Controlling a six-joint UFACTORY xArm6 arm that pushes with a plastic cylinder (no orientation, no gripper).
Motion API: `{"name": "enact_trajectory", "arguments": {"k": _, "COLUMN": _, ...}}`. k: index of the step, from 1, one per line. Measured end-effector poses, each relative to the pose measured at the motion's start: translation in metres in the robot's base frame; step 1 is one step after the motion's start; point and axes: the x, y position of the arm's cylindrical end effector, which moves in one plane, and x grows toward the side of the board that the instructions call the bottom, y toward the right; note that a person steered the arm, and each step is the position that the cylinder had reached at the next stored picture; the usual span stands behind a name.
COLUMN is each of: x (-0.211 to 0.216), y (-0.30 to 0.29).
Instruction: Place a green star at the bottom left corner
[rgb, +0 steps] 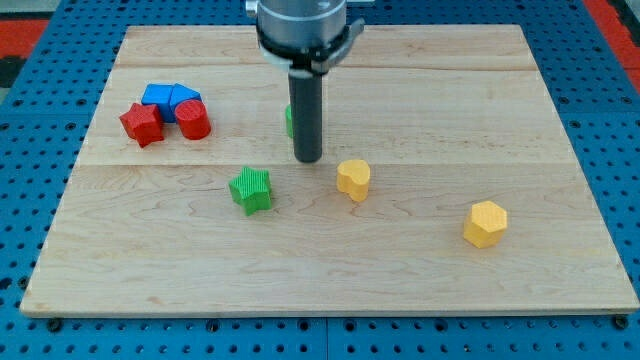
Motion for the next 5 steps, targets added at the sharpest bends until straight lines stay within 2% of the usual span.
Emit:
{"name": "enact_trajectory", "arguments": {"k": 1, "x": 0.040, "y": -0.037}}
{"name": "enact_trajectory", "arguments": {"k": 2, "x": 0.074, "y": -0.131}}
{"name": "enact_trajectory", "arguments": {"k": 3, "x": 0.053, "y": -0.139}}
{"name": "enact_trajectory", "arguments": {"k": 4, "x": 0.002, "y": -0.128}}
{"name": "enact_trajectory", "arguments": {"k": 5, "x": -0.008, "y": -0.138}}
